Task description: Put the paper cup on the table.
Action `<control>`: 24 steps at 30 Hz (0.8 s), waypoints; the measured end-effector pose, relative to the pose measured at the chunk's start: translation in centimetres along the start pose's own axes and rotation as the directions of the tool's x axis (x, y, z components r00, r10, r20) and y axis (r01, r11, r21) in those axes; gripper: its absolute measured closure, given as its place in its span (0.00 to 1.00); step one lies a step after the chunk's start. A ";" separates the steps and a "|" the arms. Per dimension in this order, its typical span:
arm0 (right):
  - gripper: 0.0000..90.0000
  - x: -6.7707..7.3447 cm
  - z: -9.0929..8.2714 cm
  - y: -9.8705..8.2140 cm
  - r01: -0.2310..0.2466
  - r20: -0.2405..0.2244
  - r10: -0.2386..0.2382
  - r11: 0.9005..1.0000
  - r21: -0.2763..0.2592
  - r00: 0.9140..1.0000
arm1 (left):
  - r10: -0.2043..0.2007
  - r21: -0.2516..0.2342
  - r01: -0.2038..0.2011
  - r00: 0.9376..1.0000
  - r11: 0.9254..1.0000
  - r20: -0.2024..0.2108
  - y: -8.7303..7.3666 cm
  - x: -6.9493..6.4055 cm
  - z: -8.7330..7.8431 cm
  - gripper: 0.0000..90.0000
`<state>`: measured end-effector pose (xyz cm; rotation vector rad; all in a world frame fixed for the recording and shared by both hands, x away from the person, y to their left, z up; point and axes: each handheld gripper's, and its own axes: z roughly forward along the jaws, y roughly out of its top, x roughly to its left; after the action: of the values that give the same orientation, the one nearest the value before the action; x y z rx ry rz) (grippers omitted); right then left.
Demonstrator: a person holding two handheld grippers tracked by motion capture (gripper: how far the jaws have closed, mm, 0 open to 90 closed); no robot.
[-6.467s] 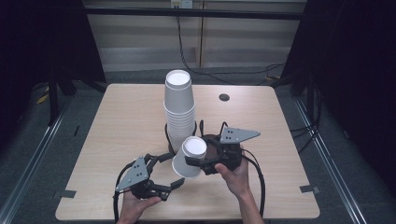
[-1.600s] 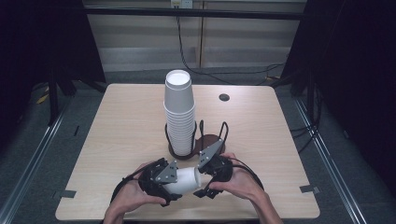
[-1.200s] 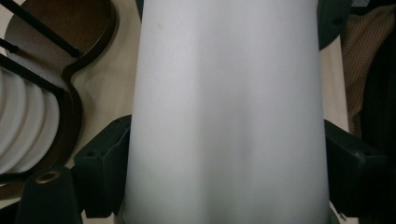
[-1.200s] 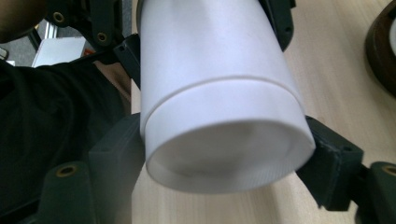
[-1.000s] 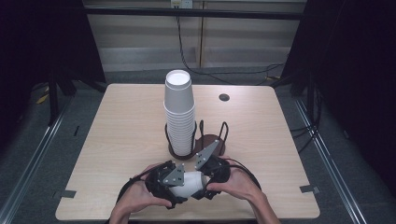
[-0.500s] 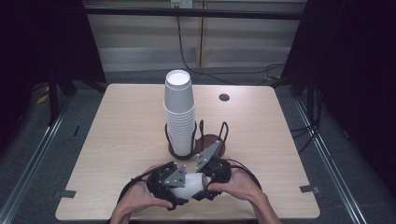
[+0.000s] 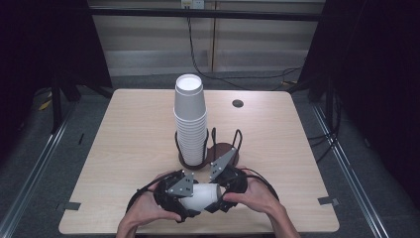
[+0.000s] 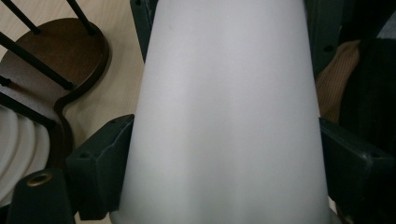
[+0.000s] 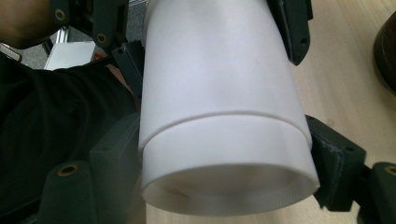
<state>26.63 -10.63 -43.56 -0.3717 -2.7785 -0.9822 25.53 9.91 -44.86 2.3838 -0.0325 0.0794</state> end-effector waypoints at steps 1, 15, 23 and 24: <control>0.25 0.0 0.0 0.0 0.000 0.001 0.000 1.000 -0.001 1.000 | 0.000 -0.009 0.000 1.000 1.000 0.000 0.0 0.0 -0.1 0.15; 0.25 0.1 -0.1 0.1 0.014 0.035 -0.014 1.000 -0.006 0.999 | -0.017 -0.159 0.017 1.000 0.987 -0.002 -0.5 0.4 -1.7 0.17; 0.25 -0.5 -0.5 -0.6 -0.017 0.070 0.019 1.000 -0.024 0.997 | -0.057 -0.234 0.049 0.998 0.971 -0.027 -1.2 0.7 -3.1 0.18; 0.25 -0.6 -0.6 -0.7 -0.021 0.062 0.022 0.999 -0.030 0.998 | -0.072 -0.251 0.062 0.997 0.966 -0.030 -1.4 0.7 -3.2 0.17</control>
<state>27.04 -11.63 -43.66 -0.4430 -2.8116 -1.0253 26.15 13.14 -43.45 2.1286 0.0544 0.0844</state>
